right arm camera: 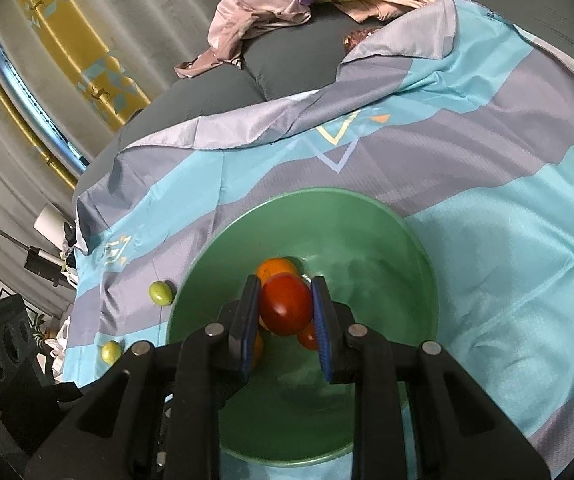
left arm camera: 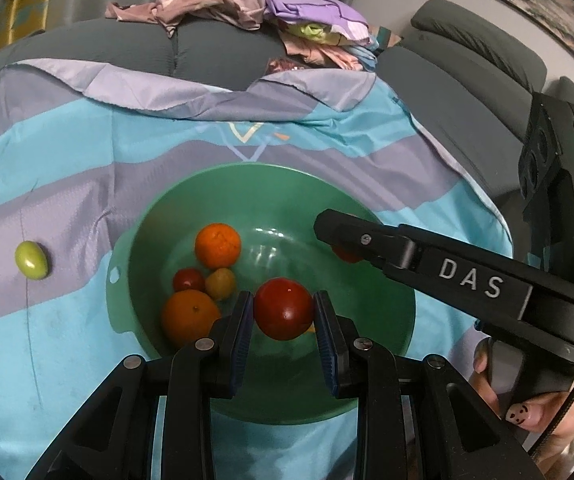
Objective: Organize fruits
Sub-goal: 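Carry both held red tomatoes over the green bowl, then open both tools to drop the tomatoes into the green bowl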
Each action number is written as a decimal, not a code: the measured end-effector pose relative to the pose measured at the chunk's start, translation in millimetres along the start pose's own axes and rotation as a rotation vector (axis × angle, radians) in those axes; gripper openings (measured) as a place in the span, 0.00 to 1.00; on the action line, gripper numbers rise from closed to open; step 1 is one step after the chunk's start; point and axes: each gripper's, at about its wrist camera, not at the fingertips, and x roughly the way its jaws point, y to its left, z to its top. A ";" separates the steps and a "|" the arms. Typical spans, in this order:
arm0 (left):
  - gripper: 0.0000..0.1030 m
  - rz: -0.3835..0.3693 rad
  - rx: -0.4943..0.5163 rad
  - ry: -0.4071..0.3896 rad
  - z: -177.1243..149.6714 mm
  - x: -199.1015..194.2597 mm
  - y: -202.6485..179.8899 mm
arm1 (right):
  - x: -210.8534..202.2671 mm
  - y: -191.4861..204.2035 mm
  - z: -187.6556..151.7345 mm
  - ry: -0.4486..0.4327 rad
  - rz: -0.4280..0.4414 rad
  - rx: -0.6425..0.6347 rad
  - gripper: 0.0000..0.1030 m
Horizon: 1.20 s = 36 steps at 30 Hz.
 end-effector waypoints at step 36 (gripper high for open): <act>0.29 0.019 -0.020 0.062 -1.4 15.4 3.2 | 24.2 0.6 -2.5 0.070 -0.082 -0.015 0.25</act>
